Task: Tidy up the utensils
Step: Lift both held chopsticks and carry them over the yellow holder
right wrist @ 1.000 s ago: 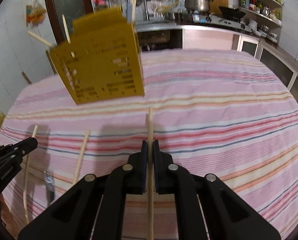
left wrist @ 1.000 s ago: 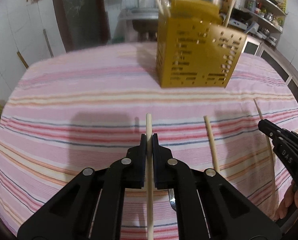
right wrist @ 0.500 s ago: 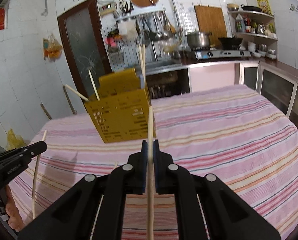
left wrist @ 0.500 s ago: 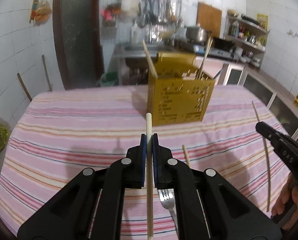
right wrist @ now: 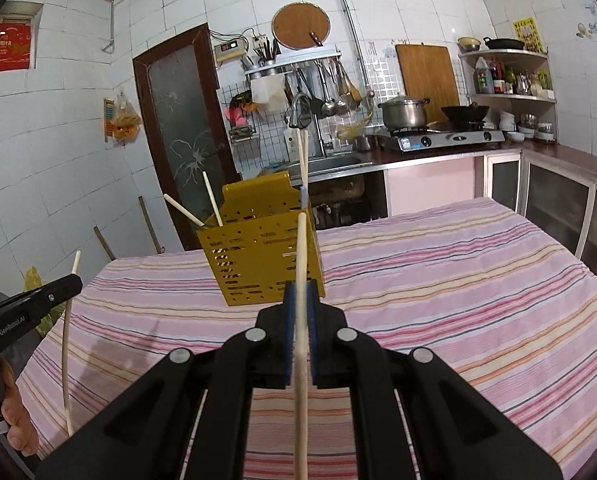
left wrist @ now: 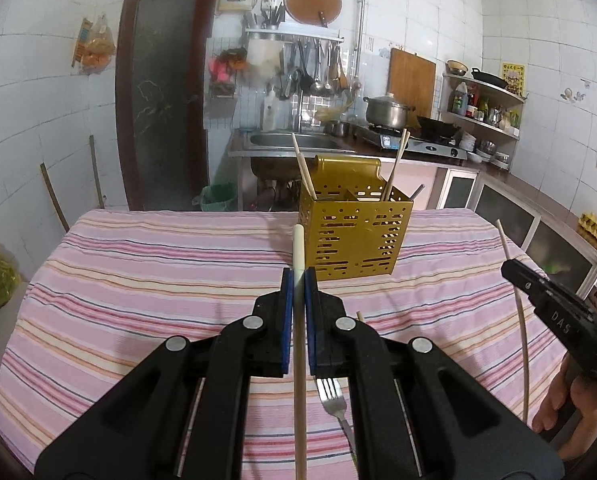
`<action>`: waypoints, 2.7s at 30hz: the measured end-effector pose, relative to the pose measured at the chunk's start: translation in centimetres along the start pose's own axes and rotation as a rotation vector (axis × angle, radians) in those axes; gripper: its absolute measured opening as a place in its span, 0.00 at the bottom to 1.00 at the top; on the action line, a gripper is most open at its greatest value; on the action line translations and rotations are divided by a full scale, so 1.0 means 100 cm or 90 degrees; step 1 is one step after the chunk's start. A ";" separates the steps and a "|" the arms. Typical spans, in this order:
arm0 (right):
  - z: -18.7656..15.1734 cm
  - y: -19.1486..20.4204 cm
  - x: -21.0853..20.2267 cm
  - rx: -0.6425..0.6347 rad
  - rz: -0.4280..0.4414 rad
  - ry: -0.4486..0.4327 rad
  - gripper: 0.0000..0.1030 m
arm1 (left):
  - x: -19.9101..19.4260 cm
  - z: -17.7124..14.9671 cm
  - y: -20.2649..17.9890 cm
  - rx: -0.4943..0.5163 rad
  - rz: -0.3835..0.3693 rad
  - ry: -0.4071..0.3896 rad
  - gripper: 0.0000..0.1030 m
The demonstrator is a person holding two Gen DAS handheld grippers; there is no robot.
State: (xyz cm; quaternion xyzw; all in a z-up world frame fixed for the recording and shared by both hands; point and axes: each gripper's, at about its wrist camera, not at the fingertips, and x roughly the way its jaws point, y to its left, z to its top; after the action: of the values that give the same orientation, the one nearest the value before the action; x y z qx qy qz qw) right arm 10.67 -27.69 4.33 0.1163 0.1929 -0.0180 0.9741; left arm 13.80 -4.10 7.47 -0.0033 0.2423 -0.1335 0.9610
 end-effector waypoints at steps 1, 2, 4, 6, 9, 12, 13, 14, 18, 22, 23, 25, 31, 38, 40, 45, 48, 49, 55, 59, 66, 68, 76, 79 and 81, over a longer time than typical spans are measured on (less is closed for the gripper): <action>0.000 0.000 -0.002 0.000 0.000 -0.002 0.06 | -0.002 -0.002 0.001 -0.002 -0.001 -0.006 0.04; -0.001 0.001 -0.003 0.000 0.000 -0.006 0.06 | -0.003 -0.003 0.002 -0.005 -0.003 -0.011 0.04; -0.003 0.002 -0.008 0.000 0.002 -0.011 0.06 | -0.005 -0.007 0.005 -0.011 -0.008 -0.016 0.04; -0.006 0.004 -0.011 -0.004 0.001 -0.016 0.06 | -0.008 -0.010 0.009 -0.016 -0.010 -0.020 0.04; -0.008 0.007 -0.015 -0.007 0.003 -0.022 0.06 | -0.012 -0.012 0.009 -0.017 -0.009 -0.031 0.04; -0.008 0.009 -0.018 -0.008 0.006 -0.025 0.06 | -0.017 -0.012 0.007 -0.012 -0.009 -0.044 0.04; -0.008 0.009 -0.018 -0.010 0.005 -0.026 0.06 | -0.019 -0.012 0.007 -0.010 -0.008 -0.051 0.04; -0.008 0.010 -0.018 -0.010 0.006 -0.027 0.06 | -0.021 -0.011 0.006 -0.009 -0.007 -0.058 0.04; -0.004 0.008 -0.022 -0.007 0.020 -0.045 0.06 | -0.025 -0.006 0.003 -0.012 -0.017 -0.073 0.04; -0.001 0.006 -0.022 -0.002 0.022 -0.048 0.06 | -0.026 -0.002 0.002 -0.015 -0.020 -0.083 0.04; -0.001 0.005 -0.021 0.002 0.022 -0.048 0.06 | -0.025 -0.001 0.002 -0.019 -0.024 -0.082 0.04; 0.000 0.004 -0.021 0.006 0.022 -0.050 0.06 | -0.024 0.000 0.002 -0.023 -0.028 -0.083 0.04; 0.001 0.007 -0.021 -0.003 0.020 -0.055 0.06 | -0.022 -0.002 0.001 -0.022 -0.026 -0.087 0.04; 0.003 0.015 -0.020 -0.030 0.007 -0.063 0.06 | -0.021 -0.003 0.000 -0.020 -0.025 -0.096 0.04; 0.006 0.016 -0.019 -0.033 0.008 -0.064 0.06 | -0.022 -0.002 0.000 -0.022 -0.024 -0.100 0.04; 0.012 0.019 -0.019 -0.043 0.010 -0.068 0.06 | -0.026 0.003 -0.001 -0.026 -0.017 -0.114 0.04; 0.014 0.021 -0.017 -0.045 0.012 -0.066 0.06 | -0.029 0.008 0.001 -0.030 -0.015 -0.124 0.04; 0.015 0.021 -0.017 -0.046 0.012 -0.066 0.06 | -0.029 0.010 0.002 -0.032 -0.017 -0.125 0.04; 0.019 0.024 -0.016 -0.052 0.009 -0.068 0.06 | -0.025 0.016 0.005 -0.034 -0.023 -0.125 0.04; 0.023 0.023 -0.013 -0.055 0.003 -0.062 0.06 | -0.028 0.022 0.007 -0.026 -0.027 -0.141 0.04; 0.032 0.021 -0.004 -0.053 0.002 -0.052 0.06 | -0.026 0.041 0.011 -0.023 -0.035 -0.159 0.04; 0.035 0.019 -0.001 -0.052 0.001 -0.049 0.06 | -0.025 0.046 0.009 -0.022 -0.036 -0.165 0.04; 0.092 0.021 -0.002 -0.058 0.010 -0.096 0.06 | -0.011 0.107 -0.011 0.003 -0.042 -0.241 0.04; 0.122 0.026 -0.002 -0.070 0.010 -0.123 0.06 | 0.006 0.141 -0.021 0.009 -0.043 -0.262 0.04; 0.143 0.030 0.004 -0.076 0.014 -0.131 0.06 | 0.020 0.164 -0.028 0.004 -0.044 -0.277 0.04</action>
State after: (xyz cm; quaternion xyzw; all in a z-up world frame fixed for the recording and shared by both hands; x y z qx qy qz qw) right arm 16.62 -28.07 17.70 0.0574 0.0912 -0.0078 0.9941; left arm 22.45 -8.24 21.19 -0.0375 0.0282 -0.1634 0.9855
